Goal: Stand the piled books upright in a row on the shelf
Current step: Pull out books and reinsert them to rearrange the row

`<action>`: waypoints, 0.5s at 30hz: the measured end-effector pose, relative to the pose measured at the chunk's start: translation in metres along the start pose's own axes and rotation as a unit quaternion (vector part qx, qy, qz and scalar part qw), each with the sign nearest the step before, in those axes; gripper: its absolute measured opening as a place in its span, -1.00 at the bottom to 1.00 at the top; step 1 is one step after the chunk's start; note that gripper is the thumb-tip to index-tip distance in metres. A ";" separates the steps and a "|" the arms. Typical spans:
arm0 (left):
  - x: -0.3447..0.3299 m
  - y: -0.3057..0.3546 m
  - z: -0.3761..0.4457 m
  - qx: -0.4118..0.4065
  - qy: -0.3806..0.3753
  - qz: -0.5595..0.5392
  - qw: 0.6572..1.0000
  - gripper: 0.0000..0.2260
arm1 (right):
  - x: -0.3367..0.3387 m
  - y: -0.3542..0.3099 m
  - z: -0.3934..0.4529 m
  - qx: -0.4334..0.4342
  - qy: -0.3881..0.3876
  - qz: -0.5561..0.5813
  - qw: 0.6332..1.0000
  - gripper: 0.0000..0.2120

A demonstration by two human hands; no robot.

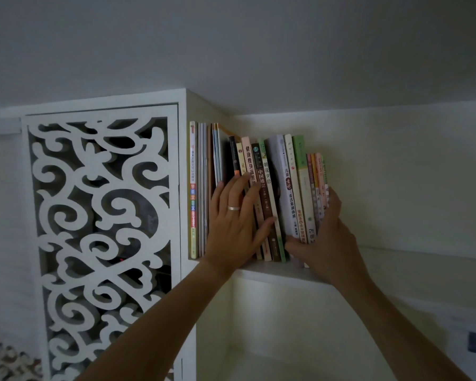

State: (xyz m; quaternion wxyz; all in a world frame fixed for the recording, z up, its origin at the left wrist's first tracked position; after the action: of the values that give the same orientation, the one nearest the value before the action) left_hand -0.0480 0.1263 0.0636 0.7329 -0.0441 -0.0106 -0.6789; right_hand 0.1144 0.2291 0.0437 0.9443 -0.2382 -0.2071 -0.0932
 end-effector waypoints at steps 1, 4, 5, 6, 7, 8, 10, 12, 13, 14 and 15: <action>0.000 0.001 0.000 0.000 -0.002 -0.001 1.000 -0.43 | 0.000 0.000 0.000 0.004 -0.004 0.003 1.000 0.20; 0.004 0.005 0.005 0.017 0.003 -0.010 1.000 -0.46 | 0.001 -0.001 0.000 0.014 -0.020 0.006 1.000 0.16; 0.007 0.006 0.011 0.033 0.008 -0.013 0.999 -0.46 | 0.001 -0.001 0.000 0.015 -0.024 0.008 1.000 0.16; 0.009 0.006 0.020 0.053 0.012 -0.016 0.998 -0.46 | 0.001 -0.001 -0.001 0.015 -0.026 0.013 0.999 0.16; 0.012 0.005 0.031 0.077 0.012 -0.019 0.997 -0.44 | 0.001 -0.001 0.000 0.014 -0.027 0.018 0.999 0.17; 0.013 0.002 0.043 0.102 0.006 -0.022 0.995 -0.43 | 0.001 -0.001 0.000 0.012 -0.025 0.019 0.999 0.19; 0.014 -0.002 0.065 0.131 -0.019 -0.020 0.991 -0.43 | -0.002 -0.003 0.002 0.009 -0.019 0.001 1.000 0.21; 0.012 -0.002 0.076 0.131 -0.042 -0.007 0.990 -0.46 | -0.003 -0.004 0.004 0.002 -0.012 -0.024 1.000 0.21; 0.012 -0.002 0.078 0.130 -0.049 -0.008 0.990 -0.48 | -0.004 -0.004 0.005 0.001 -0.011 -0.034 0.999 0.21; 0.013 -0.002 0.079 0.132 -0.051 -0.015 0.990 -0.51 | -0.004 -0.004 0.005 0.003 -0.014 -0.041 0.999 0.21; 0.014 -0.003 0.079 0.138 -0.047 -0.025 0.989 -0.54 | -0.004 -0.005 0.006 0.007 -0.019 -0.045 0.999 0.20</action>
State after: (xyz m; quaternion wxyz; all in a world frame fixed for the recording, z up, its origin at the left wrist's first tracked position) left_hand -0.0463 0.1184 0.1431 0.7136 0.0258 -0.1401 -0.6859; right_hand 0.1073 0.2283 0.0482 0.9368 -0.2235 -0.2360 -0.1293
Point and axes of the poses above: each hand's wrist, its own z-axis towards the middle knuckle, its own x-axis out of the back of the hand, y = z × x, the point moved 8 cm from there along z, towards the middle knuckle, and after that the axes turned 6 degrees about x, right-handed, at the moved point
